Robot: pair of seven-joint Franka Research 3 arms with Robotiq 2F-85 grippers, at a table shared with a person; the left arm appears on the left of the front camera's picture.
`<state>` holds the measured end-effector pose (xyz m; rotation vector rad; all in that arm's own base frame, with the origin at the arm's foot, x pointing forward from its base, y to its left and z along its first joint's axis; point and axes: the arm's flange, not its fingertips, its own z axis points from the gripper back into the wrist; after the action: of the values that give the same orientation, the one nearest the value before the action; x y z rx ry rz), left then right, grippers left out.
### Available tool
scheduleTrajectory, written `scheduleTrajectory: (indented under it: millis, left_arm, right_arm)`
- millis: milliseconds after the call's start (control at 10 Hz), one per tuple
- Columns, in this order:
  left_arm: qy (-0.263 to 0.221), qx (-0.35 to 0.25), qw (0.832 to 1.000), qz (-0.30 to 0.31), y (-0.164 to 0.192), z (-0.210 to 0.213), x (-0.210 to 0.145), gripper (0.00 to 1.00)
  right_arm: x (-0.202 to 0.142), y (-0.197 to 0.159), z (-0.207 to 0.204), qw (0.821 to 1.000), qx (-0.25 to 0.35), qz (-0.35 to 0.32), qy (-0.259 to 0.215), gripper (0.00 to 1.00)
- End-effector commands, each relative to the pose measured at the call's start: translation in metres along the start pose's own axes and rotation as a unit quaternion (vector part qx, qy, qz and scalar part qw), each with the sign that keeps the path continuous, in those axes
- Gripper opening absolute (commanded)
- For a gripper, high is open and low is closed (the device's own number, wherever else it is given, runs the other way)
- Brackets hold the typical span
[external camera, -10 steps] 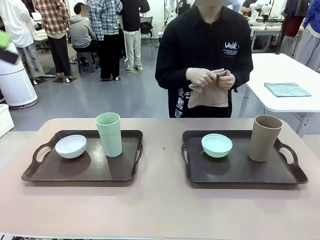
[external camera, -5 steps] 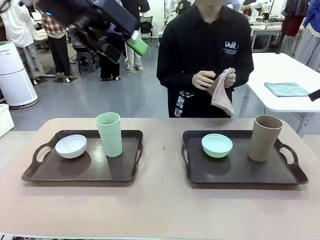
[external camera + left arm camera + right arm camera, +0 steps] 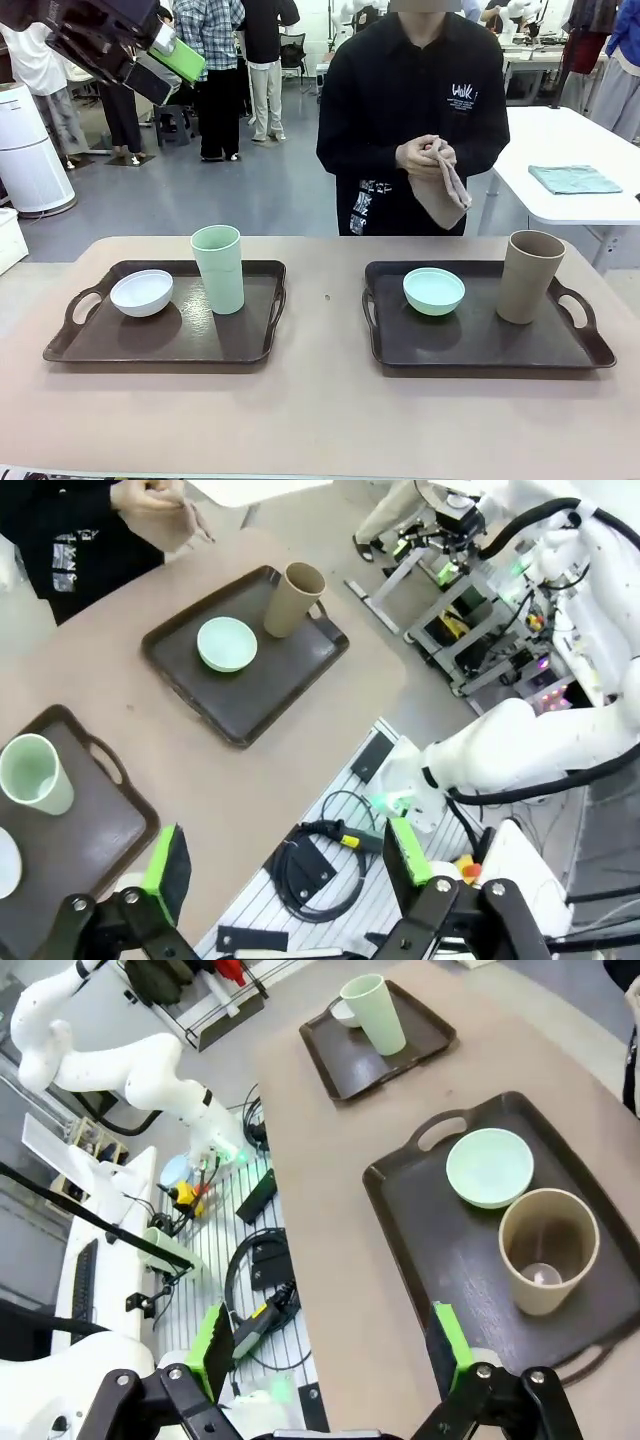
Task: Set up a tray with a mat and arrange the tableware.
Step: Pick up the Picnic Bowl and Reusable plastic cup from the Handle tray in front of the human's position and hold them in the air.
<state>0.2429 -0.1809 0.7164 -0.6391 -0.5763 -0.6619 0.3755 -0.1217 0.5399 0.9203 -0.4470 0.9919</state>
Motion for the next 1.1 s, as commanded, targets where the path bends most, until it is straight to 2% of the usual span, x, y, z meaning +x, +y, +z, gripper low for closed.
scheduleTrajectory:
  millis: [0,100,200,300,400,500,600,700,900,1000]
  left_arm:
    - [0.040,0.046,0.998,0.021,-0.009,-0.028,0.023,1.00]
    - [0.065,0.081,0.995,0.005,-0.025,-0.054,0.038,1.00]
    - [0.097,0.105,0.990,-0.012,-0.044,-0.082,0.051,1.00]
    - [0.111,0.124,0.986,-0.008,-0.051,-0.110,0.060,1.00]
    - [0.124,0.143,0.982,0.014,-0.053,-0.140,0.072,1.00]
    - [0.127,0.157,0.979,0.040,-0.055,-0.170,0.081,1.00]
    - [0.120,0.171,0.976,0.057,-0.059,-0.202,0.093,1.00]
    - [0.118,0.134,0.984,0.003,-0.058,-0.157,0.056,1.00]
    - [0.118,0.134,0.984,0.003,-0.058,-0.157,0.056,1.00]
    - [0.123,0.141,0.982,0.021,-0.055,-0.187,0.071,1.00]
  right_arm:
    - [-0.004,-0.021,-0.001,0.996,-0.007,0.089,-0.023,1.00]
    - [-0.020,-0.052,0.001,0.990,-0.032,0.127,-0.045,1.00]
    - [-0.041,-0.092,0.011,0.984,-0.088,0.114,-0.102,1.00]
    - [-0.055,-0.126,0.017,0.974,-0.163,0.070,-0.139,1.00]
    - [-0.061,-0.149,0.016,0.965,-0.215,0.019,-0.150,1.00]
    - [-0.063,-0.167,0.011,0.956,-0.264,-0.018,-0.129,1.00]
    - [-0.064,-0.172,0.010,0.964,-0.233,-0.009,-0.129,1.00]
    - [-0.087,-0.156,0.023,0.966,-0.222,0.008,-0.135,1.00]
    - [-0.087,-0.156,0.023,0.966,-0.222,0.008,-0.135,1.00]
    - [-0.086,-0.172,0.018,0.962,-0.237,-0.003,-0.134,1.00]
